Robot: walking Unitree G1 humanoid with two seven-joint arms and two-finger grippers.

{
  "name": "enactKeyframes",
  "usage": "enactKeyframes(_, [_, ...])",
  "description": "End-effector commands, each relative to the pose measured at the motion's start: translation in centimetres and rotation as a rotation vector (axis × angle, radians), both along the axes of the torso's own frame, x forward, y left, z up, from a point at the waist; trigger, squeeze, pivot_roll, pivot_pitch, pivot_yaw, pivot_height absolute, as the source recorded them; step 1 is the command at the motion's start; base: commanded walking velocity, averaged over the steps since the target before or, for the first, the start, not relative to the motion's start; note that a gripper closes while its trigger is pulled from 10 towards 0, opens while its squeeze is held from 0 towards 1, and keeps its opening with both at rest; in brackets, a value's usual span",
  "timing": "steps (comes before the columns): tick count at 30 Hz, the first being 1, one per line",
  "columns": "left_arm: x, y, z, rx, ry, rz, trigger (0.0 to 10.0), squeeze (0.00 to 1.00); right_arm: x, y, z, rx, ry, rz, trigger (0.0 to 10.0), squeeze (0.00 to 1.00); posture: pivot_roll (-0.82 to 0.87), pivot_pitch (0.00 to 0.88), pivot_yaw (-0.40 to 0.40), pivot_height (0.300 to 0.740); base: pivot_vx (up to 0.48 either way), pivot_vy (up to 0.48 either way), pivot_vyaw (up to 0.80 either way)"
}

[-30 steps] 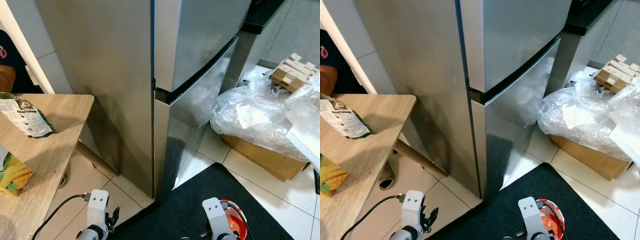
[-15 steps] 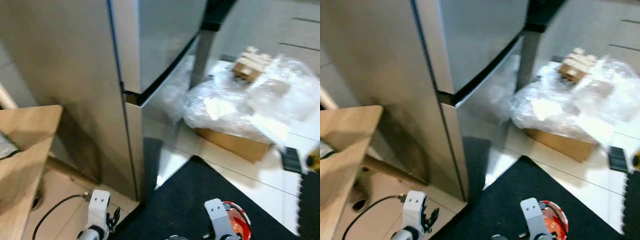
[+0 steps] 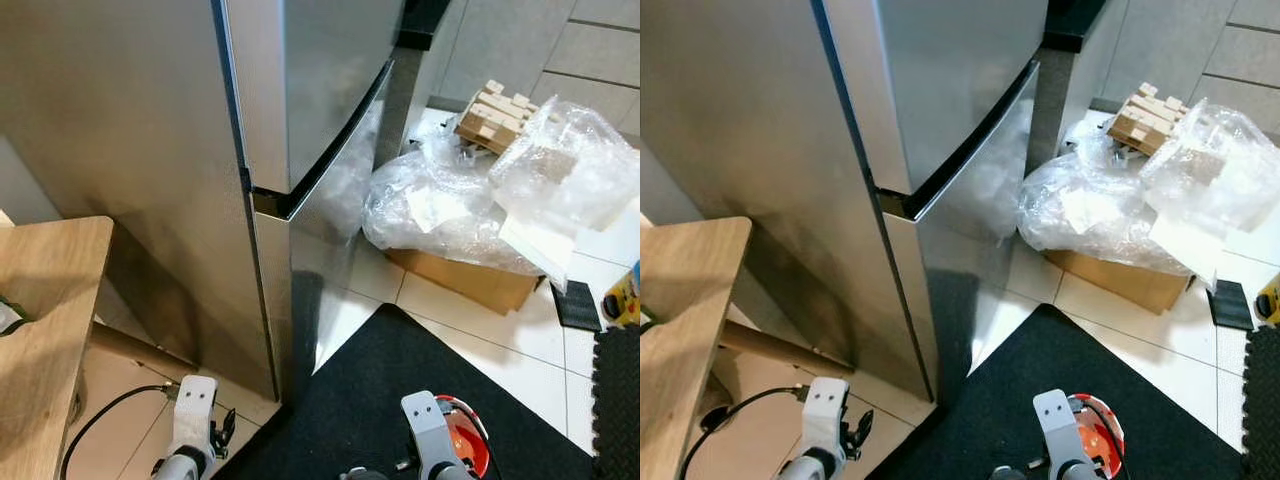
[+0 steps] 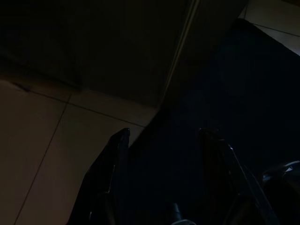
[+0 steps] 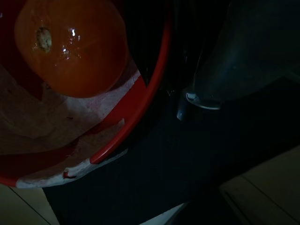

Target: Restocking fridge

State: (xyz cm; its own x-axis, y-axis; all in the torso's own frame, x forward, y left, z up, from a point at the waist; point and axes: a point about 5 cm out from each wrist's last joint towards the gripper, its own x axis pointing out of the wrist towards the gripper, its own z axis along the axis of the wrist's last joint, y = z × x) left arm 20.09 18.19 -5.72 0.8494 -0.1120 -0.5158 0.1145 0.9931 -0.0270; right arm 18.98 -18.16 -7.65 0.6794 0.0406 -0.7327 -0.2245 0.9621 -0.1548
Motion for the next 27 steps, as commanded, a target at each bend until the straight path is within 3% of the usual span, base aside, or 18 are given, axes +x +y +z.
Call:
enactKeyframes(1, [-0.5,0.4,-0.2,0.018,0.013,-0.004,10.0,0.0,-0.2,-0.4,0.0,-0.004,-0.001,-0.017,10.0,0.0,-0.14,0.1,0.017,0.74,0.0,-0.48,0.0])
enactKeyframes(7, [-0.5,0.4,-0.2,-0.028,0.007,0.045,10.0,0.0,-0.2,-0.5,0.0,-0.006,-0.003,-0.017,10.0,0.0,-0.14,0.099,0.016,0.74,0.0,-0.08,0.0])
enactKeyframes(10, [-0.2,1.2,0.0,0.024,-0.011,0.103,10.0,0.0,-0.1,-0.7,0.1,-0.01,-0.005,-0.015,10.0,0.0,-0.14,0.097,0.006,0.74,0.0,0.0,0.0])
enactKeyframes(14, [-0.1,1.9,0.3,0.032,-0.026,0.153,10.0,0.0,0.0,-0.8,0.1,-0.014,-0.007,-0.011,10.0,0.0,-0.14,0.097,0.004,0.74,0.0,0.0,0.0])
enactKeyframes(22, [-0.1,2.4,0.3,0.054,-0.027,0.146,10.0,0.0,0.2,-0.5,0.2,-0.009,-0.011,-0.009,10.0,0.0,-0.14,0.094,0.009,0.74,0.0,0.0,0.0])
enactKeyframes(27, [-0.1,2.2,0.3,0.065,-0.022,0.129,10.0,0.0,0.2,-0.4,0.2,-0.005,-0.011,-0.009,10.0,0.0,-0.14,0.09,0.015,0.74,0.0,-0.48,0.0])
